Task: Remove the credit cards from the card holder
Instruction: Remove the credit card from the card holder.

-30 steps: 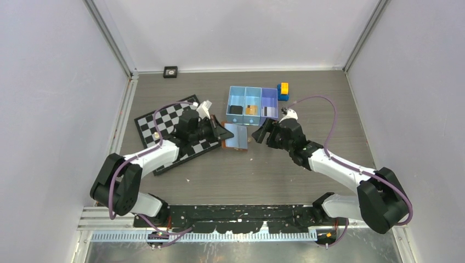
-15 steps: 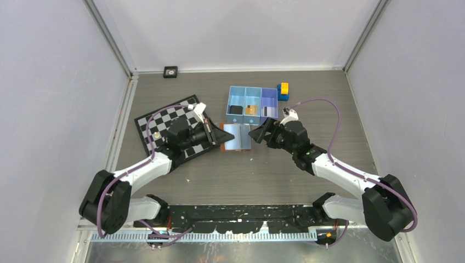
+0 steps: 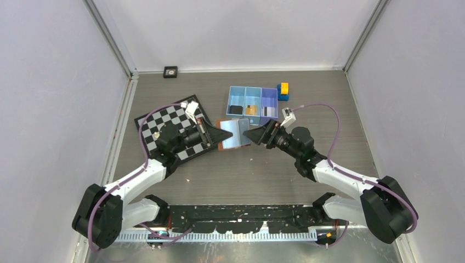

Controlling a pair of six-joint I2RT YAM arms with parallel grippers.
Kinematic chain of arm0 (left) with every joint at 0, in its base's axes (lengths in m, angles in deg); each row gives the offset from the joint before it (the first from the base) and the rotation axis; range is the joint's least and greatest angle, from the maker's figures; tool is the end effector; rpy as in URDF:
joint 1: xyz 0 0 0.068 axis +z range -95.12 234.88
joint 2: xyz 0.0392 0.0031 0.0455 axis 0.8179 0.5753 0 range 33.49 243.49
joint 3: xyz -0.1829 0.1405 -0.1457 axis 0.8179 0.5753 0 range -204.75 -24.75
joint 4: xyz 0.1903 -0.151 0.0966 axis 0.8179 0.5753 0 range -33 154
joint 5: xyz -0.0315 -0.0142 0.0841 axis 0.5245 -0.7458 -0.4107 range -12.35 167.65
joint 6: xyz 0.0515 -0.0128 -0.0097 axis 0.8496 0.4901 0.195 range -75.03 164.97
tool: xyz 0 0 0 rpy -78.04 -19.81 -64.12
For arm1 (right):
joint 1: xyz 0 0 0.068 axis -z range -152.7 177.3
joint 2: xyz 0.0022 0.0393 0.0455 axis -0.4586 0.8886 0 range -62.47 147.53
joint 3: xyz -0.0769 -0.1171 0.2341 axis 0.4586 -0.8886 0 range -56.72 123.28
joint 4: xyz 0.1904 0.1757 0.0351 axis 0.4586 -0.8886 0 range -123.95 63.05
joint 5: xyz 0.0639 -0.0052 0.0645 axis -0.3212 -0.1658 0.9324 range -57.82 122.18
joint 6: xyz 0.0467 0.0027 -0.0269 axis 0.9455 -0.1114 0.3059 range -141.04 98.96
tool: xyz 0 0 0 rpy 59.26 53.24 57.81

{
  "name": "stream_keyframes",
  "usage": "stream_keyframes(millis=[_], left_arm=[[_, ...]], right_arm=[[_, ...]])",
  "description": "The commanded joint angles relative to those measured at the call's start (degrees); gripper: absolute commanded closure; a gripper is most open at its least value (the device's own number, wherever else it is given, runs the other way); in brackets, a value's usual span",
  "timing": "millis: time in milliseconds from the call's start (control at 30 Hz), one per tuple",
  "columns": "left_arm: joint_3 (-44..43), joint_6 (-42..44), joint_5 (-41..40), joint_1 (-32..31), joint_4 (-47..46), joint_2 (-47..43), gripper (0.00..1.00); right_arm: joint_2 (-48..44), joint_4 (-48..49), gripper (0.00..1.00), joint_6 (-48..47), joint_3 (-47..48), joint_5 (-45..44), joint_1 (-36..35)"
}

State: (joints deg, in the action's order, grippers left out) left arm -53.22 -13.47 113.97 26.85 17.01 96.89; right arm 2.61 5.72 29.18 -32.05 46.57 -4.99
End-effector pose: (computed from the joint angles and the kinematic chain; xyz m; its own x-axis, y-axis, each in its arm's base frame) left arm 0.2013 -0.1311 0.2675 -0.7255 -0.3917 -0.5659 0.5372 0.1917 -0.8214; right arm 0.1996 0.1366 0.2250 -0.6305 0.4821 -0.6083 -0.3767 0.4951 0.7829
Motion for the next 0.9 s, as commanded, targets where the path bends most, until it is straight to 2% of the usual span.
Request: stream_keyframes(millis=[0, 333, 600, 667, 767, 867], left_arm=[[0.28, -2.65, 1.75, 0.01, -7.66, -2.13, 1.0], [1.0, -4.05, 0.85, 0.06, -9.47, -1.86, 1.0], [1.32, -4.03, -0.44, 0.08, -8.48, -0.33, 1.0], [1.23, -3.21, -1.59, 0.09, -6.47, -0.17, 1.0], [0.7, -0.03, -5.23, 0.09, 1.68, -1.82, 1.0], [0.32, 3.34, -9.7, 0.08, 8.71, -3.96, 1.0]], right_arm=[[-1.01, 12.93, 0.1, 5.73, -1.49, 3.94, -0.01], [-0.34, 21.86, 0.1, 18.04, -4.22, 1.72, 0.13], [9.23, 34.57, 0.1, 24.38, -3.15, 8.28, 0.13], [9.58, 35.46, 0.1, 24.47, -3.21, 8.58, 0.13], [8.48, 34.25, 0.11, 22.99, -3.66, 7.83, 0.21], [6.03, 32.24, 0.16, 21.24, -4.52, 6.0, 0.56]])
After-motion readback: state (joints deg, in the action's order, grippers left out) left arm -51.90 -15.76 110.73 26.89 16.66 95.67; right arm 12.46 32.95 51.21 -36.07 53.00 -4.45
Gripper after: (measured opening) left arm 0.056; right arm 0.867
